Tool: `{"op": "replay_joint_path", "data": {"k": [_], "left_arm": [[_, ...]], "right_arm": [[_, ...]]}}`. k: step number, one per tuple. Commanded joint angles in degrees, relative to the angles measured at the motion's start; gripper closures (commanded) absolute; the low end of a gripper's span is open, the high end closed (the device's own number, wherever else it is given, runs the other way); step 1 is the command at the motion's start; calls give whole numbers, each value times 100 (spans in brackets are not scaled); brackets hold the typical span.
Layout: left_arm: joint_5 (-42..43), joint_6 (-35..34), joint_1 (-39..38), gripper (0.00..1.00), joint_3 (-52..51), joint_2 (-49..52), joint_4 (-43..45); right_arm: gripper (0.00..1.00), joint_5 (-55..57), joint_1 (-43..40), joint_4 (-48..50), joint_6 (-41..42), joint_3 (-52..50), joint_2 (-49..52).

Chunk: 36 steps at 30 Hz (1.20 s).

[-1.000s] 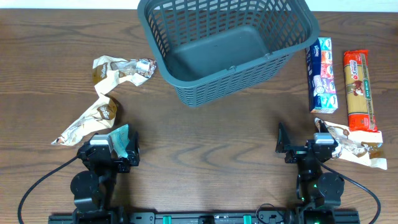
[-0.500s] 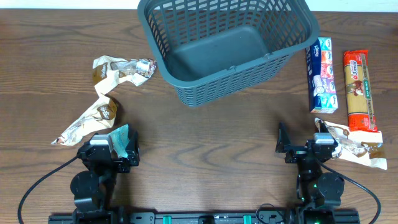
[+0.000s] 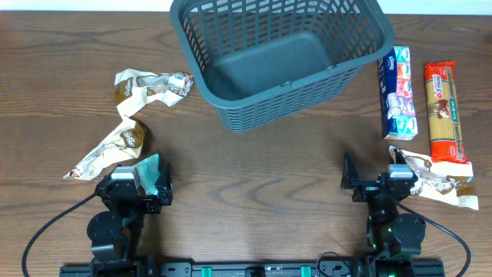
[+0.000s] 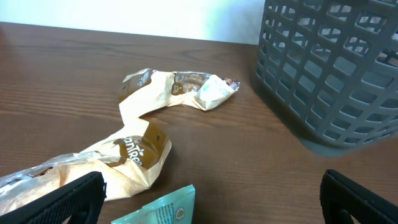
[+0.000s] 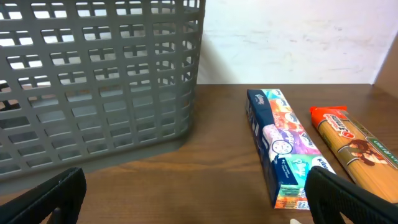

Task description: Pack container

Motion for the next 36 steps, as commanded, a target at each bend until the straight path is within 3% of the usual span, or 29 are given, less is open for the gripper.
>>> {"op": "replay_joint_path", "data": {"k": [1,23,27,31,34,36], "left_arm": [[35,101,31,1,-118,-37,-52],[81,96,31,1,-118,-37,-33],[627,-2,31,2,-120,-37,-11],[1707,-85,31,1,-87,-35,101],[2210,-610,31,1,31,-35,321],[2247,-964,28,1,188,-35,356]], "right_arm": [[1,42,59,-22,-83,-20,-39],[1,83,59,-22,-83,-20,-39],[1,63,59,26,-61,-20,-39],[1,90,55,514,-50,83,-39],[1,483,24,719,149,535,-39],[1,844,-11,358,122,1003,-17]]}}
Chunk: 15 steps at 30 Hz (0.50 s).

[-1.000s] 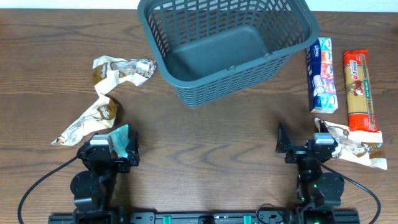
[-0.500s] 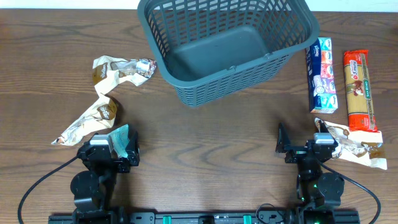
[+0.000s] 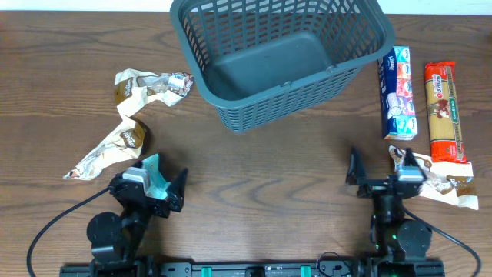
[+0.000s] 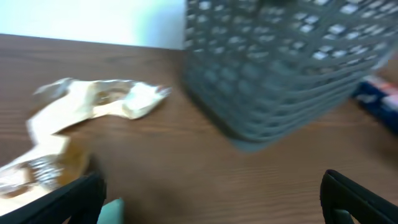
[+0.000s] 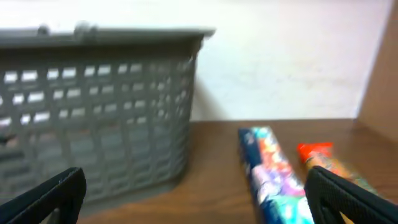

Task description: Pack container

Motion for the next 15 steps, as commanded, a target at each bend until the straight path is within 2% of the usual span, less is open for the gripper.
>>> {"op": "replay_joint_path", "data": {"k": [1,6,13,15], "left_arm": [[638,-688,26,2,299,-35,44],[1161,-885,-4,1,636,-35,44],[1364,-1108,-2,2,632,-35,-400],[1364,-1108,-2,1,632,-35,-435]], "right_arm": [[1,664,-28,-398,-4,898,15],[1,719,-81,-2114,-678,2590,726],[1,645,-79,-4107,-671,5377,2562],[1,269,-79,-4671,-671,6129,3021]]}}
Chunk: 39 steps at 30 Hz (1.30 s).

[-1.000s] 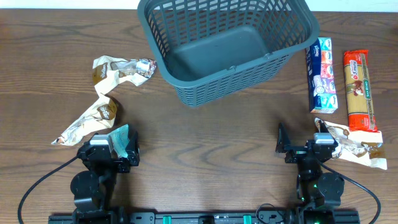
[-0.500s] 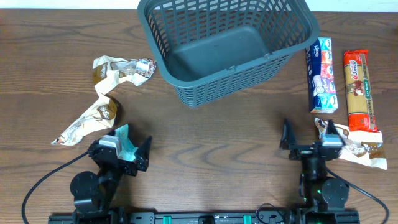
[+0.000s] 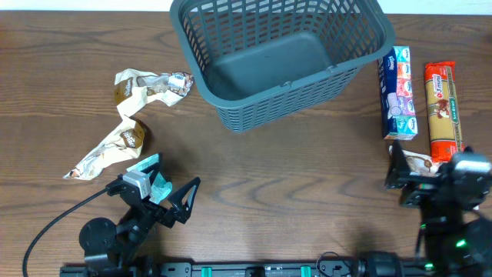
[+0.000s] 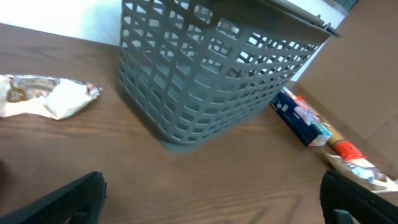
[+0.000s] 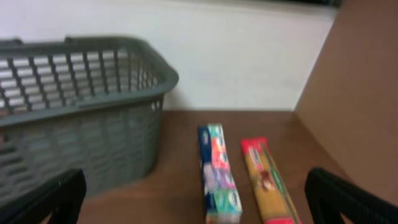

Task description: Pack container

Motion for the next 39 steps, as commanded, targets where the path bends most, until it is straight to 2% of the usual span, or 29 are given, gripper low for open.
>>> {"op": "replay_joint_path", "data": {"k": [1,5,8,13,16,19,24,29,35,39], "left_arm": [[181,-118,2,1,61,-35,-17],[179,-120,4,1,61,-35,76],[284,-476,4,1,63,-35,367],[1729,-1641,4,1,63,-35,1528],[2090,-2260,2,1,70,-35,1799],[2186,-2374,4,1,188,-35,1965],[1832,-1790,4,1,750,227,1956],[1576,-826,4,2,1703,1456,1908],[1641,256,-201,1,3670,3733,1176],[1307,1161,-815,1,5425,5016,133]], "right_arm": [[1,-632,-61,-535,-111,1102,654],[1,-1910,-61,-1174,-114,1832,1062],[1,-2308,-61,-1255,-116,1871,1091],[1,-2347,-63,-914,-79,1926,1207],[1,-2105,-63,-739,195,2271,1596],[1,-2105,-63,-988,192,3099,2332],[1,-2105,-63,-2146,188,4981,3753],[1,-2208,-63,-3165,188,6653,4859],[1,-2277,-63,-3668,72,7582,5458],[1,-2280,-63,-3786,-33,7696,5578]]}}
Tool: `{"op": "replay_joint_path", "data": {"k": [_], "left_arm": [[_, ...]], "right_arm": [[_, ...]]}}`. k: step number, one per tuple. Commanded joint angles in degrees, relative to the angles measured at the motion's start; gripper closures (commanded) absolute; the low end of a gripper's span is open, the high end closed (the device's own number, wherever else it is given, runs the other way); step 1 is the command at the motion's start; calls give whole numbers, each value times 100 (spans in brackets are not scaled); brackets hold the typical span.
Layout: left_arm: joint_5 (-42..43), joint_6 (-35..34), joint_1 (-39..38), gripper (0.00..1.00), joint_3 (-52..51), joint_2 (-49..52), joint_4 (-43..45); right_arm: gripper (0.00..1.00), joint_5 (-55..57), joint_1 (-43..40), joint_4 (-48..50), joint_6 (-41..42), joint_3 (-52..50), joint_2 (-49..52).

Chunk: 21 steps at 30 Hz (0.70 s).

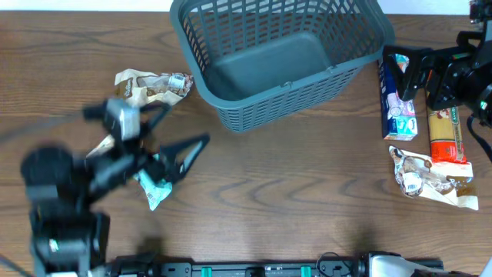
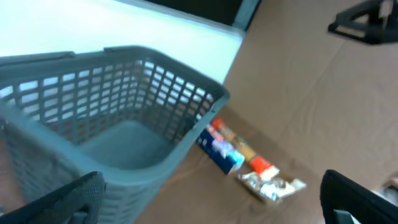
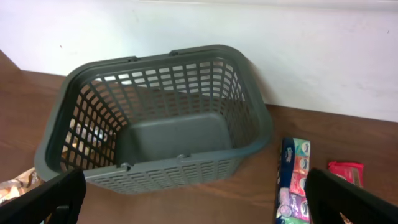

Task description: Pack container

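The grey plastic basket [image 1: 277, 54] stands empty at the back middle. High over the table's left side my left gripper [image 1: 187, 125] is open and holds nothing; its view looks down on the basket [image 2: 112, 124]. A teal packet [image 1: 154, 185] lies below it, and a crumpled cream snack bag [image 1: 146, 85] lies left of the basket. At the far right my right gripper [image 1: 400, 71] is open and raised over the blue tissue pack [image 1: 398, 108]. In its view the basket [image 3: 161, 118] and tissue pack [image 3: 295, 186] lie ahead.
A long pasta packet [image 1: 446, 131] lies right of the tissue pack. A crinkled silver and cream bag [image 1: 427, 177] sits in front of both. More of the cream bag [image 1: 100, 150] trails under the left arm. A brown board rises at the table's right side [image 2: 311, 93].
Both arms have risen from the front edge. The left gripper is now high over the left side, the right one at the back right above the tissue pack. Both stay open and empty.
Both grippers sat open and low at the front edge, facing the basket. Then each wrist had tilted and lifted a little, the left turned to the right. Now both are well up over the table, with no object moved.
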Motion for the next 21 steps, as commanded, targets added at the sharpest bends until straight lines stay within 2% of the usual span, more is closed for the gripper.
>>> {"op": "replay_joint_path", "data": {"k": [1,3,6,8,10,14,17,21], "left_arm": [[-417,1204,-551,1,1451,846,-710],[-929,1648,-999,1,2323,1338,-1558],[-901,1860,-1530,1,3141,1873,-2103],[-673,1786,-1762,1,3250,2031,-2096],[-339,1764,-1961,1,3246,2131,-2251],[101,1600,-2170,1,3246,2247,-2553],[763,1504,-2293,1,3246,2306,-2588],[1069,1403,-2450,1,3246,2343,-2656]], "right_arm": [[1,-70,-63,-90,-127,140,111],[1,-203,-63,-168,-127,140,208],[1,-1215,-63,-435,-741,140,376],[1,-1668,-63,-667,-1119,140,450],[1,-1650,-63,-837,-1189,138,481],[1,-1657,-61,-1040,-1189,138,468],[1,-1655,-61,-1145,-1191,138,472],[1,-1443,-63,-780,-809,138,481]]}}
